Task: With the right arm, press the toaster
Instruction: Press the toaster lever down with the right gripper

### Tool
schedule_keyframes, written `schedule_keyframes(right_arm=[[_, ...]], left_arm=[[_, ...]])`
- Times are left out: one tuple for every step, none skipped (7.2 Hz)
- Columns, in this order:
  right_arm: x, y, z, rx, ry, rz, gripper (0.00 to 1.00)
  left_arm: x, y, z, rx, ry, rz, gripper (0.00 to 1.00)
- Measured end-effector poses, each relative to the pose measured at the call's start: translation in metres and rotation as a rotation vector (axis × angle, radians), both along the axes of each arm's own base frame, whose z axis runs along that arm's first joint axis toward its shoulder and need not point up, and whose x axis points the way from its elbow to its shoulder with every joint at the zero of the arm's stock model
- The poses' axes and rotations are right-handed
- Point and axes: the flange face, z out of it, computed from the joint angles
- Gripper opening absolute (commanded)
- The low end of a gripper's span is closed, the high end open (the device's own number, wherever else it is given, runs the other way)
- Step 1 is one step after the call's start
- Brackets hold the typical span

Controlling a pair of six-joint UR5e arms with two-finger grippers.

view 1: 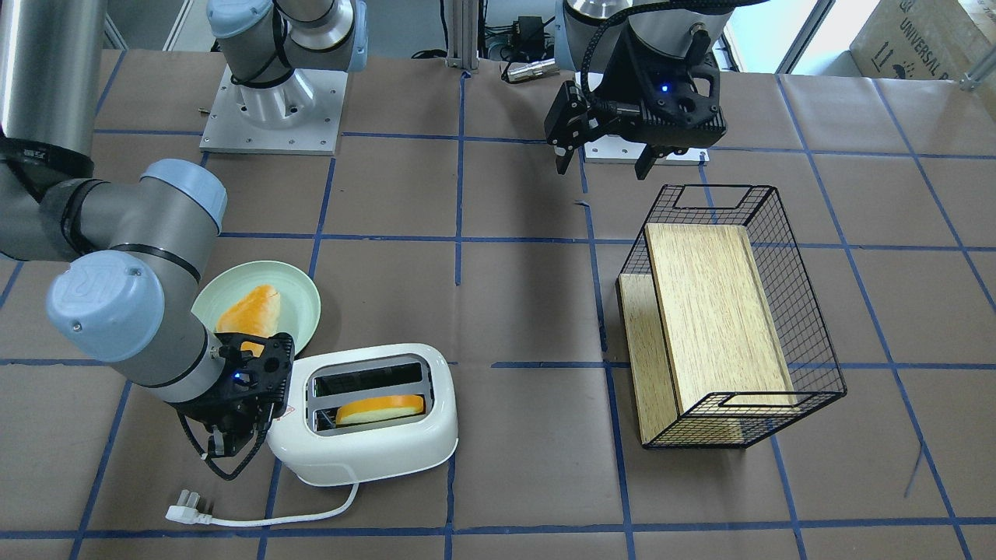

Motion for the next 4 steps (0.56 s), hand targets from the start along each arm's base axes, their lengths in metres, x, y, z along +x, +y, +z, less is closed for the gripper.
schedule_keyframes(right_arm=[[0.0001, -0.0003, -0.0017, 0.003, -0.001, 0.0, 0.03], [0.0001, -0.0005, -0.003, 0.005, -0.001, 0.0, 0.03], [0.0001, -0.0008, -0.0044, 0.006, -0.001, 0.0, 0.03], [0.0001, -0.001, -0.0058, 0.009, -0.001, 0.001, 0.03]], left_arm=[[0.0, 0.0, 0.0, 0.0, 0.0, 0.0, 1.0], [0.0, -0.0001, -0.0001, 0.0, 0.0, 0.0, 1.0], [0.0, -0.0002, -0.0002, 0.0, 0.0, 0.0, 1.0], [0.0, -0.0002, -0.0002, 0.0, 0.0, 0.0, 1.0]])
